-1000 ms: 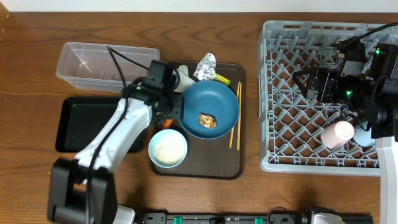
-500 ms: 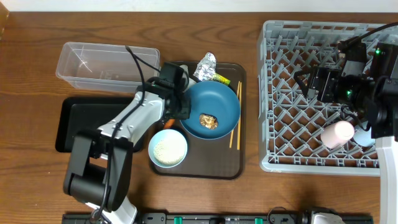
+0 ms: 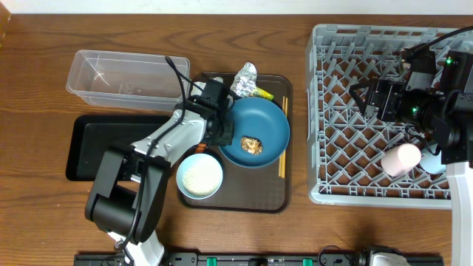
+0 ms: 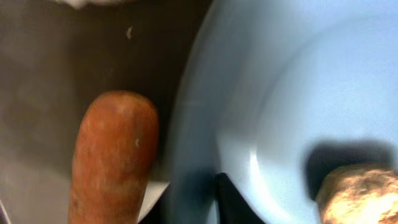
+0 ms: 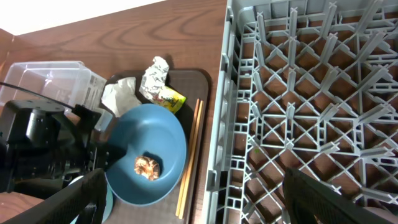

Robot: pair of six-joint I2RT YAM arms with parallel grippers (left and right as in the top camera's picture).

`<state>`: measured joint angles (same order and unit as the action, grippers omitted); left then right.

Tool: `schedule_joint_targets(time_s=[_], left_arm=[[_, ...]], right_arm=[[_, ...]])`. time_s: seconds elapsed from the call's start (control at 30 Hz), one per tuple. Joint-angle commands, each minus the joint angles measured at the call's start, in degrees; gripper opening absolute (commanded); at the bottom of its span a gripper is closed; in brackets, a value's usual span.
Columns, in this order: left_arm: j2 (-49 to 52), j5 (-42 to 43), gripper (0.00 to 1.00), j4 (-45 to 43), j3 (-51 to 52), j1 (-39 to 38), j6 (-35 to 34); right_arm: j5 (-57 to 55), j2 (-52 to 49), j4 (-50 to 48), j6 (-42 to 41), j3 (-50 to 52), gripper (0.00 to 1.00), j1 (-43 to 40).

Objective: Sort waste into correct bins and load items into the dishwasher rack
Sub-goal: 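Grasp the blue plate rim with the left gripper, then tilt blue plate over black tray to dump the food scrap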

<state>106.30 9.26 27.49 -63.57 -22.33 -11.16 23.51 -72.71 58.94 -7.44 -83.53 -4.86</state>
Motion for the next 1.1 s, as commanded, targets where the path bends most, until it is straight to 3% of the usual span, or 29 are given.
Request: schedule_joint_targets(time_s=[0.0,0.37,0.83,1.07], left_arm=[[0.5,-2.7,0.06,0.2,-0.4,0.0,0.6],[-14.1,-2.9,0.06,6.7,-0.5,1.6,0.6],[-40.8,-2.8,0.06,22.6,-2.0,12.5,3.6],[-47.0,-7.2,0.06,27.9,-6.3,16.2,4.0]], right_arm=[[-0.2,0.0,0.0,-0.9,-0.5,0.82,0.3],[-0.2,0.0,-0.4,-0.9,-0.5,0.83,0.3],[-0.2,0.0,-1.1,-0.9,-0.5,0.84,0.3],[-0.1,0.0,-1.2,-0.9,-0.5,0.85,0.3]])
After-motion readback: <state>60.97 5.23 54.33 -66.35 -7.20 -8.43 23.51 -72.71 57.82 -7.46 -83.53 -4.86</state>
